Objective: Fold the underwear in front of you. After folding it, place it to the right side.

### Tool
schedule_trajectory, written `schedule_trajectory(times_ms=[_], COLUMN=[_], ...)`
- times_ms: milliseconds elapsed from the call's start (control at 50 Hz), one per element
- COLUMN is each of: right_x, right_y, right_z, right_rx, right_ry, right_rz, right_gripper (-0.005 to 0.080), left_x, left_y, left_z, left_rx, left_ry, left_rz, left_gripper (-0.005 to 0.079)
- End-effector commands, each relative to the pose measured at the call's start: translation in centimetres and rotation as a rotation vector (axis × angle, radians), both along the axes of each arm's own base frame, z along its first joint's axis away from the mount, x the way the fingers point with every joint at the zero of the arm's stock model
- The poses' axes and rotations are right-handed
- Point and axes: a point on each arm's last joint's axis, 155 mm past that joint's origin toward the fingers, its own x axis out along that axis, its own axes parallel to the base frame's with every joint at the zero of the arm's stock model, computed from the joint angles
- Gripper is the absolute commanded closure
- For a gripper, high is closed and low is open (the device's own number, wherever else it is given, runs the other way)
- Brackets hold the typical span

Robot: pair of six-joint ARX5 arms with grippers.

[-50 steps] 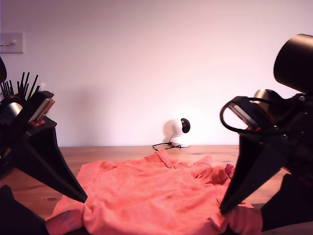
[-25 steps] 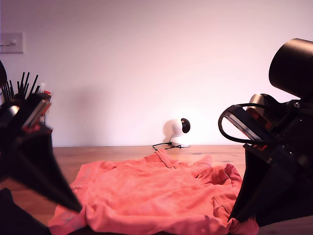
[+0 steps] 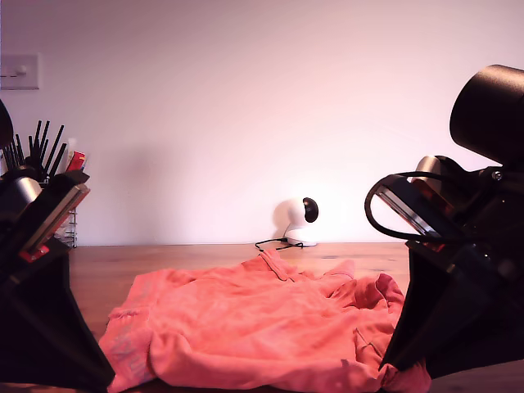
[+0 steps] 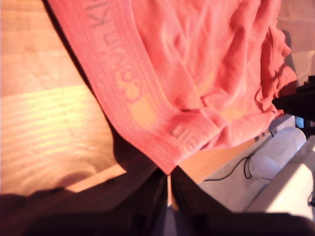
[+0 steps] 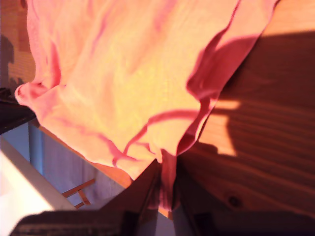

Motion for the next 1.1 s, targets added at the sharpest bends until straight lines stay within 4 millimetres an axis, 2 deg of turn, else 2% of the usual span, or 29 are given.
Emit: schedule_trajectory(times_ms=[0, 140, 200, 400, 560, 800, 940, 1000, 1080], right_x=[-0.8, -0.5, -0.4, -0.3, -0.3, -0.4, -0.3, -0.3, -0.3], right_y=[-0.1, 0.1, 0.1, 0.1, 0.1, 0.1, 0.2, 0.2, 0.2], right_z=[-0.7, -0.5, -0.5, -0.4, -0.4, -0.4, -0.4, -0.4, -0.4], right_rx=[-0.009, 0.000, 0.002, 0.004, 0.003, 0.004, 0.004, 0.004, 0.004], right_ry=[0.019, 0.003, -0.001, -0.005, -0.008, -0.009, -0.010, -0.017, -0.023], right_rz=[0.012, 0.012, 0.013, 0.013, 0.016, 0.018, 0.019, 0.024, 0.029], right_gripper=[0.0763, 0.0763, 0.0763, 0.0763, 0.0763, 0.0763, 0.0763, 0.0763, 0.0763], left_x=[0.3, -0.6, -1.1, -2.3, -2.5, -1.2, -1.3, -1.1, -0.3], left_y=[-0.5, -1.0, -1.3, -0.8, -0.6, 0.1, 0.5, 0.0, 0.1], left_z=[0.5, 1.0, 1.3, 0.7, 1.2, 3.0, 3.4, 3.7, 3.6], left_rx=[-0.013, -0.049, -0.069, -0.027, 0.034, 0.219, 0.326, 0.349, 0.442], left_ry=[-0.004, 0.045, 0.063, 0.106, 0.029, -0.268, -0.466, -0.543, -0.648], left_rz=[-0.017, -0.046, -0.063, -0.100, -0.191, -0.386, -0.557, -0.604, -0.653], left_gripper=[0.0644, 0.0386, 0.0347, 0.0353, 0.0398, 0.0410, 0.0410, 0.0410, 0.0410])
